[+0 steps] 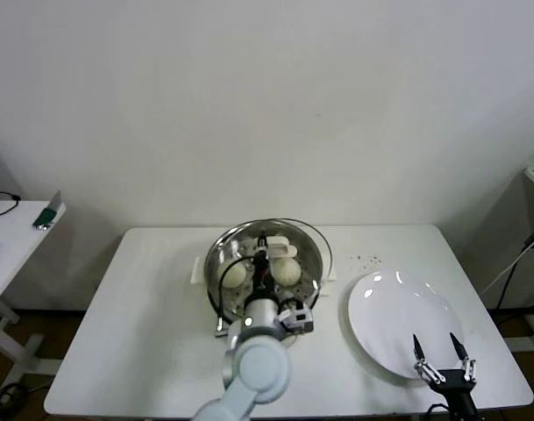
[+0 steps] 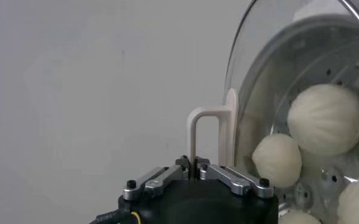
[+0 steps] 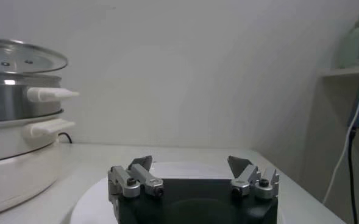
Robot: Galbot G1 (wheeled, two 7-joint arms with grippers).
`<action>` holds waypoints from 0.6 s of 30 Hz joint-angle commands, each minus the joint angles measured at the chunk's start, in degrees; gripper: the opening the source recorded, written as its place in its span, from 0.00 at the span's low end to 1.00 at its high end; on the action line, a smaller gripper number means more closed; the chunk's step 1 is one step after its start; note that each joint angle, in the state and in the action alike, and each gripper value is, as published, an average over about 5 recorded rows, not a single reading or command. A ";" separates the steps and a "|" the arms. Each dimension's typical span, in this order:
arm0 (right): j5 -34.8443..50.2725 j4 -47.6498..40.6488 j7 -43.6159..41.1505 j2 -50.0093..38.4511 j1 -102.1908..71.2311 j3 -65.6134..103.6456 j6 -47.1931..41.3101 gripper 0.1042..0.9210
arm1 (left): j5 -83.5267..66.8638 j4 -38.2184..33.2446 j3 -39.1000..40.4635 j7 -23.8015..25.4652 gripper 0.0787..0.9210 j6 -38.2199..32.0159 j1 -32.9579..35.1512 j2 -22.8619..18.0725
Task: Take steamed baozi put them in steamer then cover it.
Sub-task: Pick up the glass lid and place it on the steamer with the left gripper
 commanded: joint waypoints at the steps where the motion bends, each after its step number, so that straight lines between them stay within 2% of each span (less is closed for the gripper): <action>1: 0.12 -0.05 0.01 0.08 -0.04 0.23 0.09 0.88 | 3.27 3.01 -0.99 -2.11 0.07 -0.90 0.21 0.28; 9: 0.04 -0.10 -0.12 0.28 -0.30 0.17 0.29 0.88 | 2.75 3.04 -1.90 -1.96 0.07 -1.38 0.79 1.62; 18: -0.12 -0.23 -0.14 0.77 -0.25 0.14 0.82 0.88 | 2.61 4.34 -1.75 -3.90 0.07 -2.66 1.04 0.76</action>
